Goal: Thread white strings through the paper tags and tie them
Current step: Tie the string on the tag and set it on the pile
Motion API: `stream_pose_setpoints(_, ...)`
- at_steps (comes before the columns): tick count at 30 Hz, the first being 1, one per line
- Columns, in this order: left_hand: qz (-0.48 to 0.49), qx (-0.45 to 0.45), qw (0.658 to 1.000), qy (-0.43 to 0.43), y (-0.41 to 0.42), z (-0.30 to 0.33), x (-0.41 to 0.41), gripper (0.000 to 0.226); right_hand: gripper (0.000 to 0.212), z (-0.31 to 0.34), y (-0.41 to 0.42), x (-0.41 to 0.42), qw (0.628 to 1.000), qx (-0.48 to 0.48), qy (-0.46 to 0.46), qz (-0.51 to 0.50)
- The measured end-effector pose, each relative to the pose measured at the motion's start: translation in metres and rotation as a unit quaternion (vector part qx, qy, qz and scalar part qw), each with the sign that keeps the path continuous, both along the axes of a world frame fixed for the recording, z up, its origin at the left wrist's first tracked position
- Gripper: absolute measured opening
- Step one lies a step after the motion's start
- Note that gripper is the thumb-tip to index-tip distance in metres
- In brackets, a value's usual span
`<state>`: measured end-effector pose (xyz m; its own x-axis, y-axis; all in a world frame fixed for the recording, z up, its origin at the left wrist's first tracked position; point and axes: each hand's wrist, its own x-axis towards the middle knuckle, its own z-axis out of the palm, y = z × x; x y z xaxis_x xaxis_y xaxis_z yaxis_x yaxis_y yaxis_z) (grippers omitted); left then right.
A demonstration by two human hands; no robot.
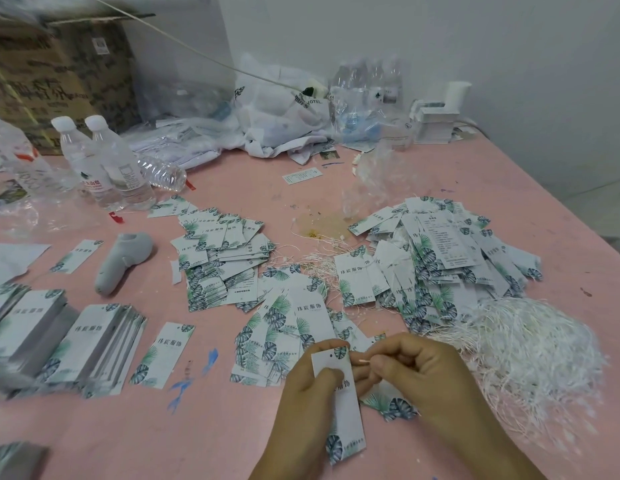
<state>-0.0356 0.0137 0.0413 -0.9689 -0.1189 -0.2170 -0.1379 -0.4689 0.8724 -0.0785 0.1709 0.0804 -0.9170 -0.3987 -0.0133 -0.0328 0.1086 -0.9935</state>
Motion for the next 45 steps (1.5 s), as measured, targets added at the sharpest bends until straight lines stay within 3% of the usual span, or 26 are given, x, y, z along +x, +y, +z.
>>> stream_pose_setpoints(5,-0.002,-0.087,0.996,0.003,0.002,-0.008,0.0,0.031,0.015,-0.01,-0.008,0.005,0.995,0.085,0.036,-0.046)
stream_pose_setpoints(22,0.095,-0.137,0.985,0.054,0.0,-0.002,0.003,0.031,0.003,-0.009,-0.031,0.015,0.958,0.19,0.168,-0.137)
stream_pose_setpoints(33,0.077,-0.096,0.991,0.054,0.004,0.005,0.005,0.036,0.008,-0.009,-0.035,0.015,0.938,0.22,0.229,-0.141)
stream_pose_setpoints(45,0.051,0.082,0.995,0.022,0.0,0.006,0.0,0.041,0.004,-0.004,-0.03,0.015,0.947,0.193,0.222,-0.128)
